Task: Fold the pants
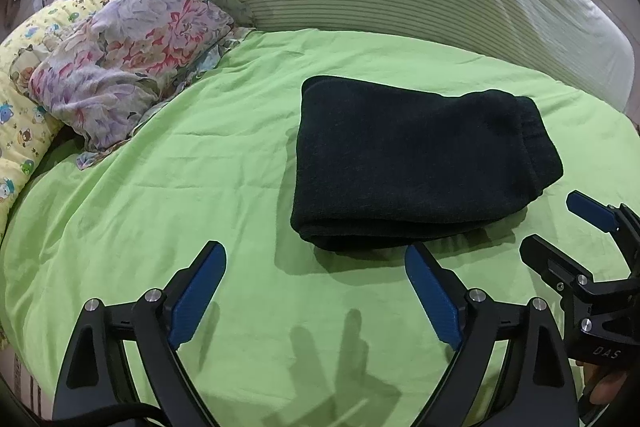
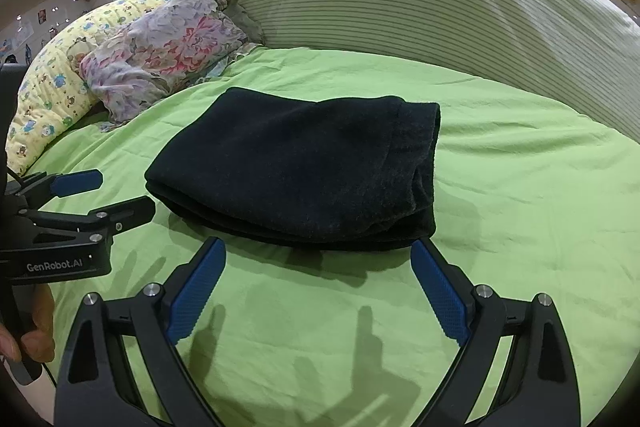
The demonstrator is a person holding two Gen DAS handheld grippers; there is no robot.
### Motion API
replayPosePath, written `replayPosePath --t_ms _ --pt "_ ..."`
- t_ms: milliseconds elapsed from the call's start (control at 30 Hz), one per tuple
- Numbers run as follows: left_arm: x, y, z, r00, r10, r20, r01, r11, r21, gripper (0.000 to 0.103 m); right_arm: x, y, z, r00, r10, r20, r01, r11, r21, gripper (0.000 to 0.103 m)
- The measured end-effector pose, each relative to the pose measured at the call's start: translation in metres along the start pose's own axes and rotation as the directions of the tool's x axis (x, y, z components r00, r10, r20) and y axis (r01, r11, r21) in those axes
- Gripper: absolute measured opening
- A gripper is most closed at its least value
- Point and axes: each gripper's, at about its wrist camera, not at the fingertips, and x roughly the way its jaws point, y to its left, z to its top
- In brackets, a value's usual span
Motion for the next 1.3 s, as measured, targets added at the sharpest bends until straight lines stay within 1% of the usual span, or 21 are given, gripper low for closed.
replayPosePath --t_ms 200,433,1300 --pt "-0.0027 -0.0010 -0.0004 1.000 0.004 0.003 -0.004 1.000 0.004 0.095 -0.0035 0.0016 0.0013 1.000 -0.006 0.019 0.006 1.000 -0.001 0.094" --pt "-0.0037 -0.0005 -0.0003 1.000 0.007 0.006 -0.007 1.000 0.004 0.095 -0.0049 0.0032 0.0032 1.000 -0.009 0.030 0.009 1.000 -0.004 0.094" --pt "-0.0095 -0.0022 0.0020 1.000 0.011 0.017 -0.011 1.000 0.005 0.096 -0.0061 -0.0002 0.0065 0.999 -0.013 0.034 0.013 1.000 0.004 0.094"
